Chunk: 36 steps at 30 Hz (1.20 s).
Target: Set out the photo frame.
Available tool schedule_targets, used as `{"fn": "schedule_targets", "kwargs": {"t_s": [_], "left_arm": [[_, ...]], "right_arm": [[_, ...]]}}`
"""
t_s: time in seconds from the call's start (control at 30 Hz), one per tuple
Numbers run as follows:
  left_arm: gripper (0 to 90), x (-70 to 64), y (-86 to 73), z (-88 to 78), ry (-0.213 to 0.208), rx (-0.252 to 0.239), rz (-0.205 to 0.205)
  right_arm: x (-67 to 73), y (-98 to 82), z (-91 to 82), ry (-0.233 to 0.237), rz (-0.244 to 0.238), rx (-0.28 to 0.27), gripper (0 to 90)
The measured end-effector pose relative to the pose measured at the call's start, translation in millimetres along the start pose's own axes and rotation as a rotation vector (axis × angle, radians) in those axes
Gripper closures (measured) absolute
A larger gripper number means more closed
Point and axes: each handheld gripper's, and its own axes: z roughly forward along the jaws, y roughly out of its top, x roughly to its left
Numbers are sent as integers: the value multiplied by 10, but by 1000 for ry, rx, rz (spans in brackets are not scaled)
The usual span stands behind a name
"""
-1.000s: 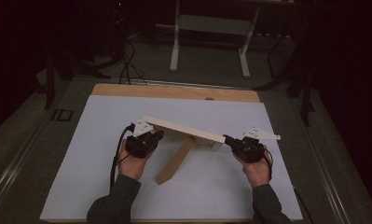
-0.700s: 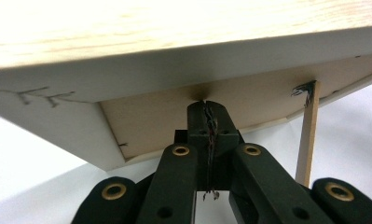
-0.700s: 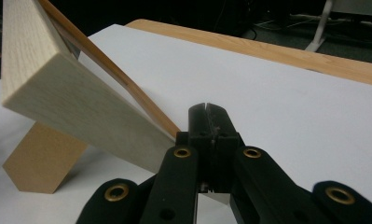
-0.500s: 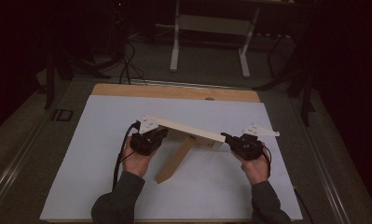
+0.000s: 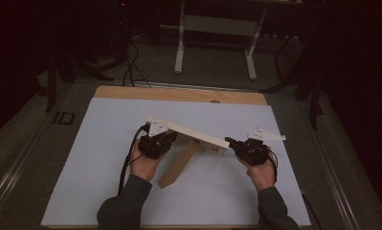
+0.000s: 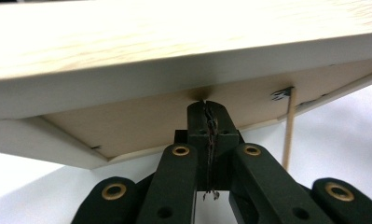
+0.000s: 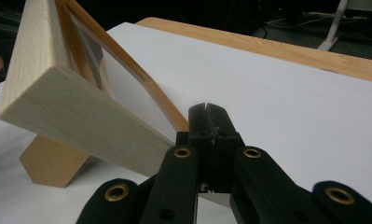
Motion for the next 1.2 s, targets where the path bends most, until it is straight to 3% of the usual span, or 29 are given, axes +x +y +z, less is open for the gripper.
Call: {"fn": "schedule_targets", "kwargs": {"t_s": [0.93,1.2], "left_arm": [[900,-241,143,64,-61,2,60],[900,-251,156,91,-54,12,66]], "right_arm": [[123,-17,-3,6,-38,6,899],[181,-24,1,19,-49,8,899]]}}
